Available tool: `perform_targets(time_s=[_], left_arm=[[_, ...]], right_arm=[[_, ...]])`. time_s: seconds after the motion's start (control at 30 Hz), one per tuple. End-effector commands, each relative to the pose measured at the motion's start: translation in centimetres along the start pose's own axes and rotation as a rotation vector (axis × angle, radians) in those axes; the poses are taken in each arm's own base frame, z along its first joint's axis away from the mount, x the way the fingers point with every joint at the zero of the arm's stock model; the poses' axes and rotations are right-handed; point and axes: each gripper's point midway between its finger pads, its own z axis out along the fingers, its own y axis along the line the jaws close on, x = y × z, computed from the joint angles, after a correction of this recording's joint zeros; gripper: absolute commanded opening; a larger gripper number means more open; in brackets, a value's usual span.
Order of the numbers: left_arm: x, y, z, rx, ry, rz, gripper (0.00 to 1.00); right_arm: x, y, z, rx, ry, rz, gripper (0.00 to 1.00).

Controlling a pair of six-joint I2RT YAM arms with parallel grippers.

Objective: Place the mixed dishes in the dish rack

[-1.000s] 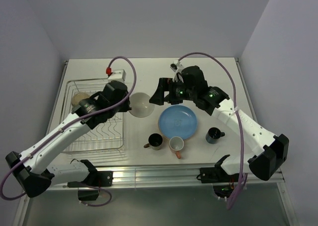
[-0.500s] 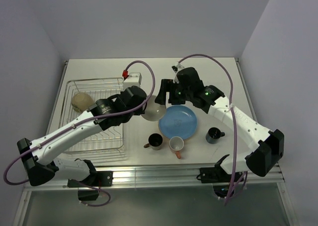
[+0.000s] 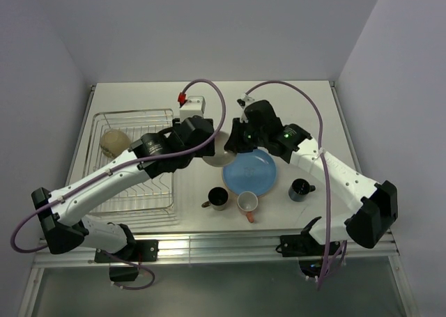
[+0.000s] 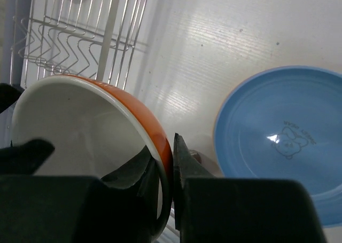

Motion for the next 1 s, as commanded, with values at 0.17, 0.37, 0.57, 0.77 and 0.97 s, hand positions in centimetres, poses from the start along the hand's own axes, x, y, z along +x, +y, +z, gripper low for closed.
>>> perform_targets(time_s=[0.17,0.37,0.57,0.77,0.97], left_arm=[[-3.6,-1.5,-3.8,0.206,-0.131,-0.172,0.99],[-3.5,-1.9,-6.2,0.392,-0.118,-0.273,0.99],[-3.0,-4.3,-6.1,0.486,-0.038,-0.433,0.99],[-1.9,-6.1,-4.3,0.457,0.067,-0.521,0.98],[-1.7,-7.1,-3.7,0.494,0.089,-0.582,0.99]], right_arm=[[-1.8,-0.4,-1.2,0.006,-0.096,0.026,0.0],[-1.2,0.0,-1.6,-0.165,-0.062,0.096,0.0],[-1.4,0.5,-3.0,-0.427,-0.051,0.221,0.0],[-1.1,1.9,-4.7,-0.629,-0.01,0.283,0.0],[-1.1,2.6,-5.8,-0.69,-0.007,0.282,0.0]])
